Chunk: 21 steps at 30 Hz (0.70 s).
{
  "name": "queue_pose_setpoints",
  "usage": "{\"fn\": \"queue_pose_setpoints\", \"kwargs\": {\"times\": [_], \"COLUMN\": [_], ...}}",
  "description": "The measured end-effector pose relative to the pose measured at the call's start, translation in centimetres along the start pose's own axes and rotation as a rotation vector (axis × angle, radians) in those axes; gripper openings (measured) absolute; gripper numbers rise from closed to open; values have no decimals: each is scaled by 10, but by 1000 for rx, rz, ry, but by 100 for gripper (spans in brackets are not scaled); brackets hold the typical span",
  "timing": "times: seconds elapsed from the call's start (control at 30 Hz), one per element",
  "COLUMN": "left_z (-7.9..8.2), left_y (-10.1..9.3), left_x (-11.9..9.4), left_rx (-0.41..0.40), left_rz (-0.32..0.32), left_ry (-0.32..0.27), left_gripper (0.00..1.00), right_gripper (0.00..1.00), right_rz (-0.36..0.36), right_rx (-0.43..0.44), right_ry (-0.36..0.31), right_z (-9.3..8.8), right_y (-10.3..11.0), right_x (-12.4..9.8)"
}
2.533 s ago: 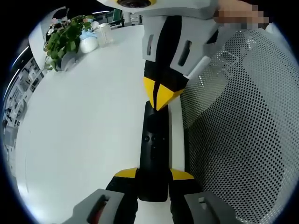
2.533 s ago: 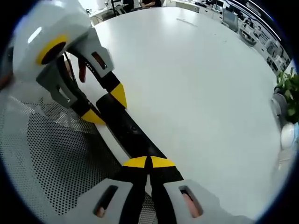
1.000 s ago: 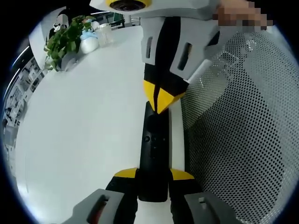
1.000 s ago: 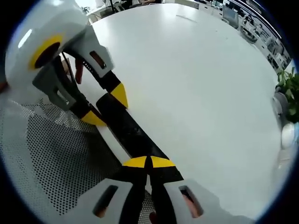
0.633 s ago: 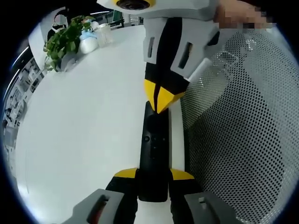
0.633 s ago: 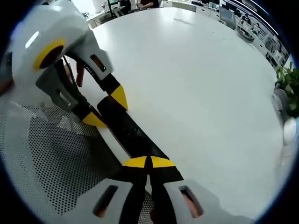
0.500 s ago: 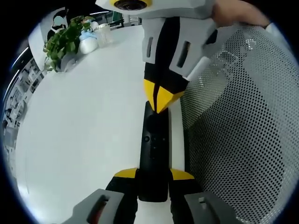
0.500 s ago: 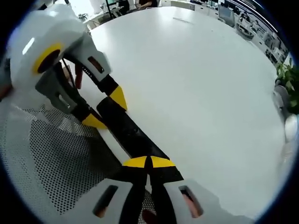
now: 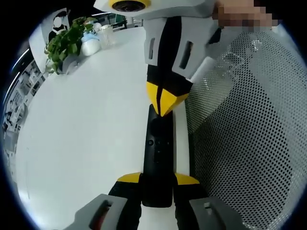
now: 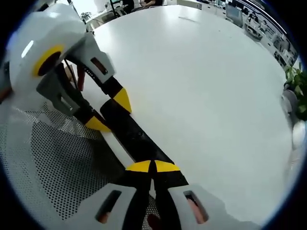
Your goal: Press the specified remote control buttons in sequence, fully releasing each button before pressing the next.
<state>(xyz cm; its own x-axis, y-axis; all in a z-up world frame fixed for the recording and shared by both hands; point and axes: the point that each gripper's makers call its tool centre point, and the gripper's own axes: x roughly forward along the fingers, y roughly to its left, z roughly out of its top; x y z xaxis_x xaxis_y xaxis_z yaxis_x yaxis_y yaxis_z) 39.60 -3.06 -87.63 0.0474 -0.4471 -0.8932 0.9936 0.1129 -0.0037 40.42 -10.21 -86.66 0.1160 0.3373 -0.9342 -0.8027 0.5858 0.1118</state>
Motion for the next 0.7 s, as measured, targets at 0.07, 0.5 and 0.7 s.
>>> {"fn": "queue_pose_setpoints", "kwargs": {"times": [0.07, 0.5, 0.7], "left_z": [0, 0, 0], "left_y": [0, 0, 0], "left_x": [0, 0, 0], "left_rx": [-1, -3, -1], "left_rz": [0, 0, -1], "left_ry": [-1, -5, -3], "left_gripper": [24, 24, 24], "right_gripper": [0, 0, 0], "right_rz": [10, 13, -2], "right_rx": [-12, -54, -102], "right_ry": [-9, -17, -21], "right_z": [2, 5, 5], "right_y": [2, 6, 8], "right_x": [0, 4, 4]}}
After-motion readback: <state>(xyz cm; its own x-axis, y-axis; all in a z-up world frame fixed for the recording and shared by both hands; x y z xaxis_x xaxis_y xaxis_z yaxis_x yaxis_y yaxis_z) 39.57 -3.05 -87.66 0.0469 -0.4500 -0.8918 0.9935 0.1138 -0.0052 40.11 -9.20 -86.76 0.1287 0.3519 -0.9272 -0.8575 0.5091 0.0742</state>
